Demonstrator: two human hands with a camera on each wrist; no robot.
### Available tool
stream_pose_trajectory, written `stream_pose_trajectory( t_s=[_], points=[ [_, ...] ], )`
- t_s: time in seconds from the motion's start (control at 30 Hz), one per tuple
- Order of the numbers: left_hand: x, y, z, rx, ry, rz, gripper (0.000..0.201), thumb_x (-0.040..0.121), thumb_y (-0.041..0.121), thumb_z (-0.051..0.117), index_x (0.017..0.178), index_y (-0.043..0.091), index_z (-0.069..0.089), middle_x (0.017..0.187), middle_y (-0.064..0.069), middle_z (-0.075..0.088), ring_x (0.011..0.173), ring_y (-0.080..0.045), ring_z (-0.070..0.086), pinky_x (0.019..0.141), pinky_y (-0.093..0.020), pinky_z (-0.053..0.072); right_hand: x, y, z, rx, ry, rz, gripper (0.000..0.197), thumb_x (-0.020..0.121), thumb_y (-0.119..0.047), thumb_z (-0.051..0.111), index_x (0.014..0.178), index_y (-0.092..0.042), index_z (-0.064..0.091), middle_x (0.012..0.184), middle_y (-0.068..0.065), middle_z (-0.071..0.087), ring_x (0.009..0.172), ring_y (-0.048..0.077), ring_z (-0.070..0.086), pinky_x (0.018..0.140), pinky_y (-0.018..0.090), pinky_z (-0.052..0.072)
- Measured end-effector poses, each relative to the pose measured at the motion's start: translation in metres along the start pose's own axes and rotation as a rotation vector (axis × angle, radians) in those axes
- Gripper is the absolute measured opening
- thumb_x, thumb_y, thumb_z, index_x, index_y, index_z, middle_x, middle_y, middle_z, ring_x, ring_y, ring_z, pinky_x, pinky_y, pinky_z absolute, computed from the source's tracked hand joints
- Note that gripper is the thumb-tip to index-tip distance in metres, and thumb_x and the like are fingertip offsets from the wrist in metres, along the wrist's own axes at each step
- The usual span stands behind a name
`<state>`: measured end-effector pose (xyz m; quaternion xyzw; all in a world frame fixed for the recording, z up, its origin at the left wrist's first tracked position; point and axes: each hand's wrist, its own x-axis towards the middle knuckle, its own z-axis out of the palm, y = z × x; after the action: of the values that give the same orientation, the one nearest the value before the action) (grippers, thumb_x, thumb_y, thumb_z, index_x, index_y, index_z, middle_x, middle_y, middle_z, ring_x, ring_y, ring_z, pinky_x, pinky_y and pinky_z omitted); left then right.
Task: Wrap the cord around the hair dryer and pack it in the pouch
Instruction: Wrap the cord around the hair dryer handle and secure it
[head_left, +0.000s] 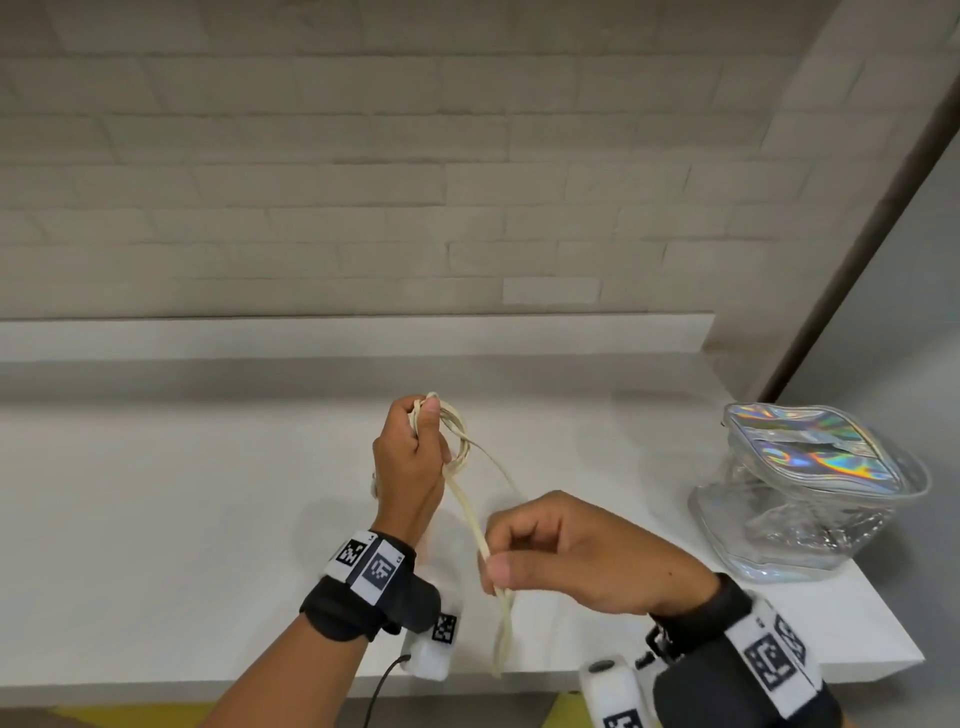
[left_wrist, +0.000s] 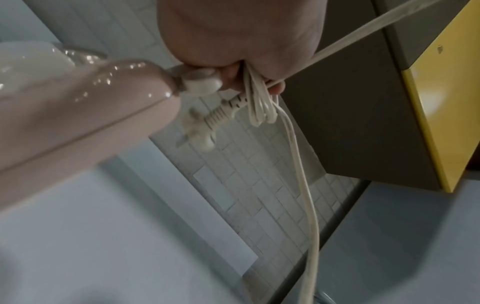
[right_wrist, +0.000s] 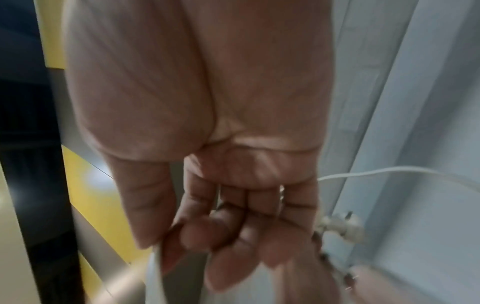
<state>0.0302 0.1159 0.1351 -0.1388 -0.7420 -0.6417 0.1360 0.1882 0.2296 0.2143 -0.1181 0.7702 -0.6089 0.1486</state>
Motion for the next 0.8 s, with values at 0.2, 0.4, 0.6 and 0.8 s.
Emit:
stream_pose_trajectory(
  t_s=[0.2,0.4,0.6,0.8],
  points=[
    [-0.014,0.024,0.006,-0.006,-0.096,0.152,0.011,0.098,0.031,0.049,0.089,0.035,0.052,0.056,0.0,0.059,0.051,-0.012,0.057,0.053,-0.026,0.048,0.032,0.021,0.005,0.337,0.284,0.292,0.049,0.095,-0.053,0.044,0.101,-0.008,0.063,0.077,0.006,0.067,0.076,0.018,0.065,0.072,0.028,0.053],
    [-0.006,0.023,0.004,-0.108,-0.073,0.064,0.016,0.1,0.031,0.046,0.09,0.023,0.055,0.059,0.0,0.062,0.05,-0.009,0.058,0.05,-0.022,0.047,0.036,0.024,0.004,0.22,0.495,0.132,0.021,0.099,-0.016,0.049,0.085,-0.01,0.065,0.05,-0.007,0.048,0.051,0.011,0.049,0.053,0.021,0.042],
    [-0.005,0.016,0.005,-0.049,-0.117,0.062,0.015,0.1,0.032,0.043,0.095,0.028,0.056,0.078,0.005,0.063,0.07,-0.01,0.06,0.061,-0.016,0.049,0.016,0.028,0.0,0.049,0.606,0.005,0.024,0.098,-0.016,0.049,0.085,-0.012,0.069,0.057,-0.004,0.057,0.062,0.013,0.057,0.061,0.023,0.048],
    [0.0,0.02,0.003,-0.056,-0.298,0.016,0.018,0.101,0.028,0.042,0.092,0.03,0.058,0.083,0.003,0.062,0.072,0.0,0.055,0.065,-0.01,0.044,0.003,0.045,-0.005,0.093,0.629,-0.128,0.026,0.098,-0.022,0.047,0.084,-0.017,0.068,0.06,-0.003,0.056,0.066,0.015,0.055,0.068,0.024,0.047]
  ],
)
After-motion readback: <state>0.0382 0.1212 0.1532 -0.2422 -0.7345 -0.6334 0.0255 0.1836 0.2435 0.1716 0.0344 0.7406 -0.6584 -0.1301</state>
